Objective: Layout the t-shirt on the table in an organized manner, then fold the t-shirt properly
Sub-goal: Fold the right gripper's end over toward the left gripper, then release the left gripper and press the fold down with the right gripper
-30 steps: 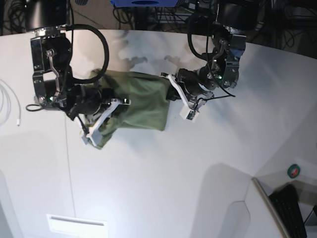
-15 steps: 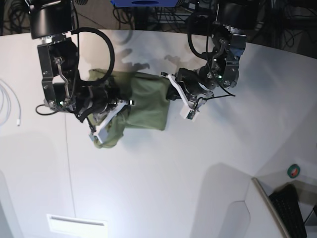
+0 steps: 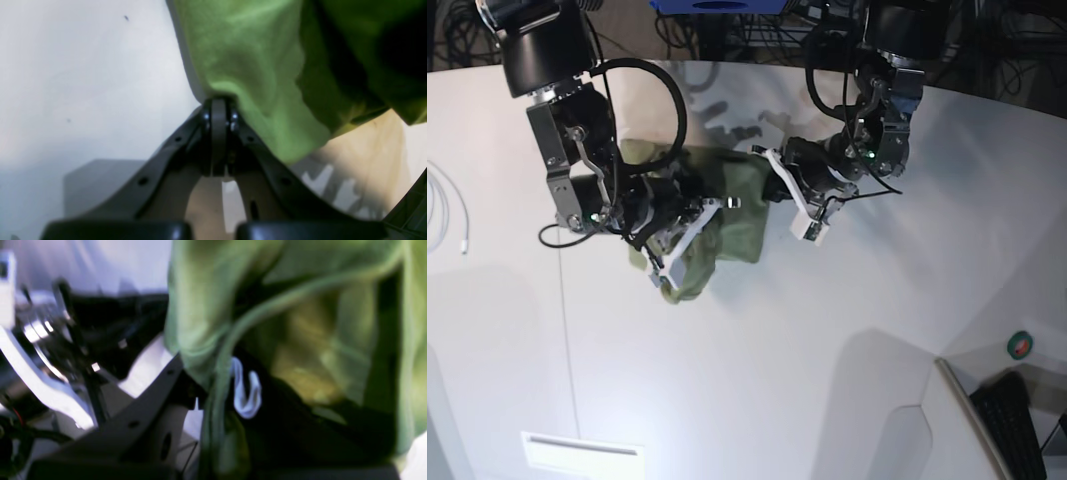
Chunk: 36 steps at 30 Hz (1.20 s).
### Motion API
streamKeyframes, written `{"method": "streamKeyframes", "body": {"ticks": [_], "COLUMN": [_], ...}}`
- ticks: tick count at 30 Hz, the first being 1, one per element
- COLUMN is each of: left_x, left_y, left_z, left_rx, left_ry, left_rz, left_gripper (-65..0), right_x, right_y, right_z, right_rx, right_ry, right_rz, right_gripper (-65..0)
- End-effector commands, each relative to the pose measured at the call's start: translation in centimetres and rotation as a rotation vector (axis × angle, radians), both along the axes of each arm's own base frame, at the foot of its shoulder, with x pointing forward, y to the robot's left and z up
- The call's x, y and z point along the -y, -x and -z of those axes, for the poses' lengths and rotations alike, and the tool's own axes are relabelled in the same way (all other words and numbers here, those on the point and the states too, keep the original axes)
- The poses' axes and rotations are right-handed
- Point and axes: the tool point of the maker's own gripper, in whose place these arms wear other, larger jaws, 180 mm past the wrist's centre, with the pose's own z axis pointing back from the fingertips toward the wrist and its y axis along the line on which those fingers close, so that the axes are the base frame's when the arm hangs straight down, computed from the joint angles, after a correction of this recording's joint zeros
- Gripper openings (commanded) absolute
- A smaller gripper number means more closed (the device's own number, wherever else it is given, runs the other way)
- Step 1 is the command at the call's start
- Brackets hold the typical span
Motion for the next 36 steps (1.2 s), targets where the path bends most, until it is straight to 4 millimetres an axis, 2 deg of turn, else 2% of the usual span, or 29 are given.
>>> {"method": "streamKeyframes", "body": {"ticks": [1, 6, 10, 11, 12, 14, 16, 18, 23, 26, 28, 31, 33, 36], "left_x": [0.2, 0.1, -0.4, -1.2, -1.8, -3.1, -5.6, -8.1, -16.6, -19.9, -21.4, -23.2, -24.0, -24.3], "left_y": [-1.0, -1.0, -1.3, -1.3, -1.5, -0.8, -0.1, 0.6, 2.3, 3.2, 3.5, 4.5, 4.8, 5.0], "left_z": [-1.0, -1.0, -2.3, -2.8, -3.5, -4.4, -5.4, -6.3, -7.5, -8.2, -8.7, -9.1, -9.2, -9.2], "left_rx": [0.039, 0.039, 0.081, 0.101, 0.127, 0.144, 0.138, 0.13, 0.08, 0.08, 0.094, 0.083, 0.067, 0.059], "left_ry": [0.016, 0.013, 0.011, -0.005, -0.021, -0.061, -0.132, -0.188, -0.324, -0.356, -0.361, -0.378, -0.392, -0.399], "left_rz": [0.0, 0.0, -0.007, -0.001, 0.008, 0.029, 0.032, 0.01, -0.148, -0.193, -0.191, -0.185, -0.188, -0.195], "left_gripper": [-65.0, -65.0, -65.0, -65.0, -65.0, -65.0, -65.0, -65.0, -65.0, -65.0, -65.0, -65.0, -65.0, -65.0], "right_x": [-0.3, 0.0, -0.7, -0.7, -0.8, -0.9, -0.9, -1.0, -1.6, -1.7, -2.1, -4.8, -6.8, -8.5], "right_y": [-1.0, -1.4, -1.2, -1.2, -1.1, -1.2, -1.2, -1.4, -1.9, -2.4, -2.4, -2.0, -1.3, -2.3], "right_z": [-0.8, 0.2, 0.2, 0.1, 0.2, 0.0, -0.1, -0.7, -2.6, -2.9, -3.1, -3.9, -4.1, -5.4], "right_rx": [0.029, 0.011, 0.001, 0.003, 0.002, 0.007, 0.01, 0.029, 0.089, 0.1, 0.1, 0.116, 0.126, 0.174], "right_ry": [-0.022, -0.015, -0.028, -0.03, -0.031, -0.034, -0.035, -0.041, -0.057, -0.058, -0.067, -0.085, -0.083, -0.074], "right_rz": [0.012, 0.03, 0.026, 0.028, 0.028, 0.027, 0.027, 0.024, 0.008, 0.007, 0.003, -0.065, -0.136, -0.204], "right_gripper": [-65.0, -65.0, -65.0, -65.0, -58.4, -41.3, -26.9, -19.4, -19.1, -20.1, -23.3, -27.8, -27.8, -27.9]}}
